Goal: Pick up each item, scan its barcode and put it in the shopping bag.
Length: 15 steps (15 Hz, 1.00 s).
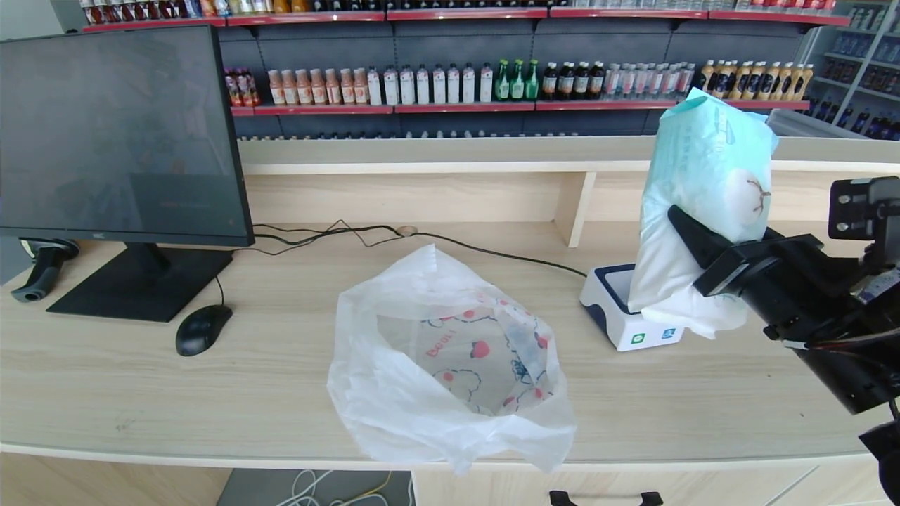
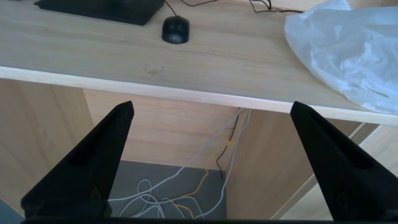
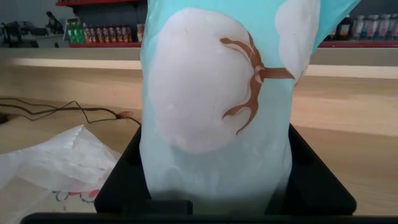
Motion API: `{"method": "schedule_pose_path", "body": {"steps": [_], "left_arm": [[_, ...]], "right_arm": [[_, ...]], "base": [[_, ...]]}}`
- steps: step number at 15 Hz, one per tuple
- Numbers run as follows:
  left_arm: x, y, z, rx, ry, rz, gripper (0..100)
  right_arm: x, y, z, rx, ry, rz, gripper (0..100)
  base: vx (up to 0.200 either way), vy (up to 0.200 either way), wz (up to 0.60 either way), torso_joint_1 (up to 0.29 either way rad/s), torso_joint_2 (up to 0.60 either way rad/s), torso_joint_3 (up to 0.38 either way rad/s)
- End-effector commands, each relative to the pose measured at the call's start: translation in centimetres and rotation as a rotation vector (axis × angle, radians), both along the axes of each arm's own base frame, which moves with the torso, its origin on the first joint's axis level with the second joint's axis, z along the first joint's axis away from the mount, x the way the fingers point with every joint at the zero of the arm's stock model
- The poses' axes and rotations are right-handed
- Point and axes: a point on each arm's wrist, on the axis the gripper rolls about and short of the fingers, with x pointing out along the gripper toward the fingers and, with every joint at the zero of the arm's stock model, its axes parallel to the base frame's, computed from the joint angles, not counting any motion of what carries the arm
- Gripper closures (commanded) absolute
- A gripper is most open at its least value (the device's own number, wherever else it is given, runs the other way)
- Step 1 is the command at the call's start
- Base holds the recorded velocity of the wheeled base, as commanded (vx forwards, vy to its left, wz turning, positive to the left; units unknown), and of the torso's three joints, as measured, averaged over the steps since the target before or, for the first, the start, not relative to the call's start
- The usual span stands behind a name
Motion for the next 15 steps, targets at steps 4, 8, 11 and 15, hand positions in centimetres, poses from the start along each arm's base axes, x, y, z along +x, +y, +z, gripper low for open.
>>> {"method": "schedule_pose_path", "body": {"steps": [4, 8, 11, 15], "left_arm": [[0.01, 0.0, 0.03, 0.0, 0.001, 0.0, 0], [0.02, 0.0, -0.02, 0.0, 0.002, 0.0, 0], [0.02, 0.0, -0.02, -0.002, 0.002, 0.0, 0], [0.01, 0.0, -0.02, -0.002, 0.001, 0.0, 0]], "right_arm": [[-0.82, -0.18, 0.28, 0.001, -0.01, 0.001, 100], [-0.92, -0.25, 0.33, 0.003, -0.011, 0.0, 100], [-1.08, -0.26, 0.08, -0.013, -0.005, -0.003, 100], [-0.95, -0.22, -0.42, -0.018, 0.016, -0.002, 100]], "base": [[0.0, 0.0, 0.6, -0.002, 0.0, 0.005], [0.0, 0.0, 0.6, 0.005, 0.01, 0.004], [0.0, 0.0, 0.2, 0.002, 0.0, 0.001], [0.0, 0.0, 0.0, 0.0, 0.0, 0.0]]}}
